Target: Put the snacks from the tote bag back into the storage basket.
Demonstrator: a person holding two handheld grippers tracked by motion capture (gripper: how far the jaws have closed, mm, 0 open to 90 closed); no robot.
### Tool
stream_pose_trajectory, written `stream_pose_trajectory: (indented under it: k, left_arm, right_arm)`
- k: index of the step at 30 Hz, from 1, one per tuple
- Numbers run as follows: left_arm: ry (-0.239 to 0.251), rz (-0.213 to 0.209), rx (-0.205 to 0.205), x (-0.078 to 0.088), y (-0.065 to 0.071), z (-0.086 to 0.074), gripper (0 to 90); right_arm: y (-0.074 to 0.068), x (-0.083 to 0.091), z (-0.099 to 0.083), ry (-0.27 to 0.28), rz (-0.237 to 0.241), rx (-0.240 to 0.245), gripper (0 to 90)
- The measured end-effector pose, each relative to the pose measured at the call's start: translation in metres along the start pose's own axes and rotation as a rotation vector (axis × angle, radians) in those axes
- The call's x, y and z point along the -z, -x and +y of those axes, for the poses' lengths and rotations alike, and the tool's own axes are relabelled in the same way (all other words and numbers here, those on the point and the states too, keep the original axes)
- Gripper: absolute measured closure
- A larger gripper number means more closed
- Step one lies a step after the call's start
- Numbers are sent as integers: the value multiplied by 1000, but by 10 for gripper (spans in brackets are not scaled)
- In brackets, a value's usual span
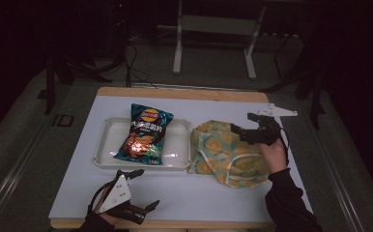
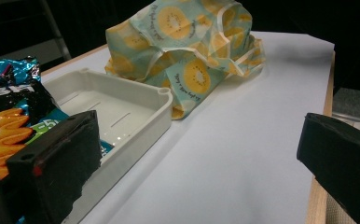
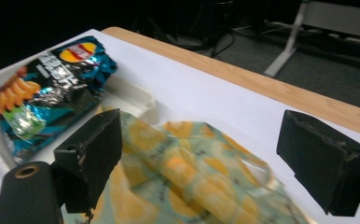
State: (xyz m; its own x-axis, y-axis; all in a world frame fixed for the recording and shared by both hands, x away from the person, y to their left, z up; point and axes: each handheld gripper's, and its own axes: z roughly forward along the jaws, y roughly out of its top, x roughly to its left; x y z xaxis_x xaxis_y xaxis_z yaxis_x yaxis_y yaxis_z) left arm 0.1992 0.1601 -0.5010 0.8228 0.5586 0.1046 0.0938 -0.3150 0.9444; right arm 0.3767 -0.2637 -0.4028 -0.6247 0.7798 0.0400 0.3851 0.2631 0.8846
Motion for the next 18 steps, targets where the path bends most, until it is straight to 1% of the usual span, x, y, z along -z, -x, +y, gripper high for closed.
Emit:
stream_pose_trajectory:
  k: [1, 2, 3, 9, 13, 15, 16, 17, 18]
  left_arm:
    - [-1, 0, 0, 0, 0, 0, 3]
    - [-2, 2, 0, 0, 0, 0, 3]
    - [-2, 2, 0, 0, 0, 0, 3]
    - [-9, 3, -2, -1, -1, 0, 3]
    - [-9, 4, -2, -1, 0, 0, 3]
    - [-9, 4, -1, -1, -1, 0, 3]
    - [-9, 4, -1, -1, -1, 0, 3]
    - [-10, 4, -1, -1, 0, 0, 3]
    - [-10, 4, -1, -1, 0, 0, 3]
  right_arm:
    - [2, 3, -2, 7, -11, -4, 141]
    - [8, 10, -6, 16, -44, -9, 141]
    - [10, 12, -8, 15, -58, -10, 141]
    - [23, 31, -21, 44, -113, -36, 141]
    - [29, 43, -33, 74, -156, -48, 141]
    - [32, 49, -39, 99, -178, -59, 141]
    - [32, 49, -39, 99, -178, -59, 141]
    - [35, 56, -47, 122, -194, -73, 141]
    - [35, 58, -49, 126, -198, -78, 141]
